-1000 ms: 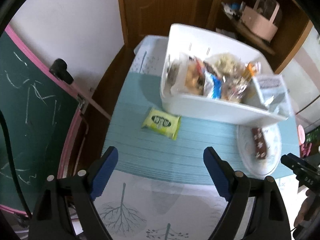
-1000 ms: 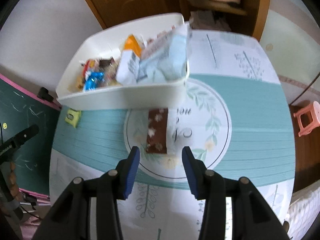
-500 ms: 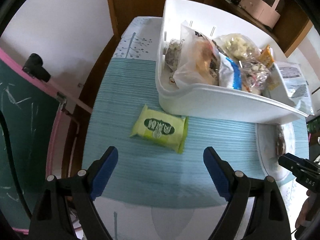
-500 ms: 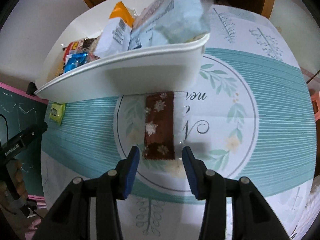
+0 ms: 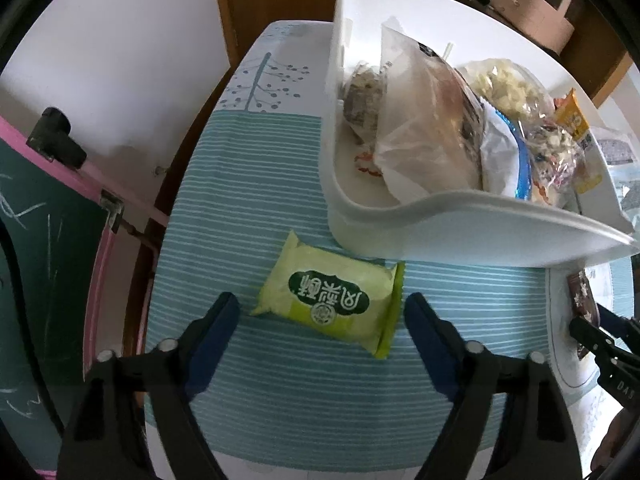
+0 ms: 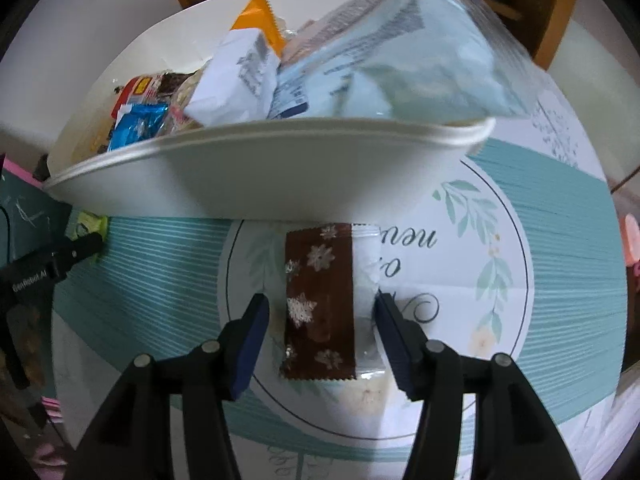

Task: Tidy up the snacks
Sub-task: 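Grasp the yellow-green pack with left tool while right tool grasps the brown bar, then carry the yellow-green pack and brown bar over the basket with both tools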

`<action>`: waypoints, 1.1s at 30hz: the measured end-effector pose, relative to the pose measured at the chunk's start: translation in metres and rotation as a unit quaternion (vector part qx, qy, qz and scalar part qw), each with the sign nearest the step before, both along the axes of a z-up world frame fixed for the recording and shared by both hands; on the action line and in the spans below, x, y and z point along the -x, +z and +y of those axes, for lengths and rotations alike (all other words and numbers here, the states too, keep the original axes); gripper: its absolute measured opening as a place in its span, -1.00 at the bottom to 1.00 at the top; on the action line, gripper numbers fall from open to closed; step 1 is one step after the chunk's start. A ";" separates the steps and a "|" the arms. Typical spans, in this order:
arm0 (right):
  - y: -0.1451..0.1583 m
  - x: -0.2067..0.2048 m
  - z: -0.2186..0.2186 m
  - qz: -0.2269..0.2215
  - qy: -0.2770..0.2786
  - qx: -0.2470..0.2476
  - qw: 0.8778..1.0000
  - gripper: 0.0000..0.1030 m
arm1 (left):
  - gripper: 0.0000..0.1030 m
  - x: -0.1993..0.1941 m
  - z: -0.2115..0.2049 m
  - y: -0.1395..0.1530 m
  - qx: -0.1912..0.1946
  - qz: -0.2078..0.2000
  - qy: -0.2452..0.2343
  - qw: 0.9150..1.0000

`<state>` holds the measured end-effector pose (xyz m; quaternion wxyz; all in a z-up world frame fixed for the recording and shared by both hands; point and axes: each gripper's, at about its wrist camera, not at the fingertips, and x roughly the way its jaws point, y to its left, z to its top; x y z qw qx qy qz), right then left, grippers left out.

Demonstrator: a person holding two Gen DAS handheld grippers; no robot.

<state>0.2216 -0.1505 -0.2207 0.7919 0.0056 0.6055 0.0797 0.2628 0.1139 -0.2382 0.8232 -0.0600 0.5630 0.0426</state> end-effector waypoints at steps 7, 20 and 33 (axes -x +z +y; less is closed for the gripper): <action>-0.008 0.010 0.010 -0.021 0.015 0.019 0.999 -0.18 | 0.18 0.005 -0.010 0.000 -0.019 -0.017 -0.014 1.000; -0.007 0.012 0.000 -0.013 0.022 -0.017 1.000 -0.30 | -0.01 0.019 -0.016 0.007 -0.013 -0.036 -0.006 0.999; 0.040 0.024 0.000 -0.039 0.046 -0.049 0.997 -0.30 | -0.01 0.062 -0.058 0.069 0.025 -0.062 -0.039 0.997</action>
